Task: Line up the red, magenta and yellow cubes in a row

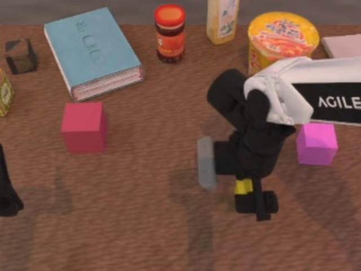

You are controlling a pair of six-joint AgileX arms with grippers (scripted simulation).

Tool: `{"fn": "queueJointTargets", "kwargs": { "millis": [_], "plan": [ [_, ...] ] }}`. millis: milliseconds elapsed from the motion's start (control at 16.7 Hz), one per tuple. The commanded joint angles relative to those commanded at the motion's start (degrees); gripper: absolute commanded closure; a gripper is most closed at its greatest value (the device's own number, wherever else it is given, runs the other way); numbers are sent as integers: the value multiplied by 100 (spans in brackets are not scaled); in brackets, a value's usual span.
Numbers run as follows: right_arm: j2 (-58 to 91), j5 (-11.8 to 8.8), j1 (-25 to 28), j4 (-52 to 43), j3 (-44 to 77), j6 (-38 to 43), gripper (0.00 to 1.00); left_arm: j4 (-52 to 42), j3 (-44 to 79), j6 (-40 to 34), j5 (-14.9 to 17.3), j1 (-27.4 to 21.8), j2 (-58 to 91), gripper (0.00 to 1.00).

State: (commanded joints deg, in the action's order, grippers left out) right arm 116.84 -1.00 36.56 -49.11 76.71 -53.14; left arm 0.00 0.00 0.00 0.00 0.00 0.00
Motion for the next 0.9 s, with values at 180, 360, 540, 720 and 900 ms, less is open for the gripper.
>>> {"fn": "queueJointTargets", "kwargs": {
  "millis": [180,360,540,720,900],
  "plan": [
    [0,0,0,0,0,0,0,0,0,0,0,0,0,0],
    [0,0,0,0,0,0,0,0,0,0,0,0,0,0],
    [-4,0,-9,-1,1,0,0,0,0,0,0,0,0,0],
    [-82,-3,28,-240,190,-42,0,0,0,0,0,0,0,0],
    [-286,-6,21,-876,570,-40,0,0,0,0,0,0,0,0]
  ]
}}
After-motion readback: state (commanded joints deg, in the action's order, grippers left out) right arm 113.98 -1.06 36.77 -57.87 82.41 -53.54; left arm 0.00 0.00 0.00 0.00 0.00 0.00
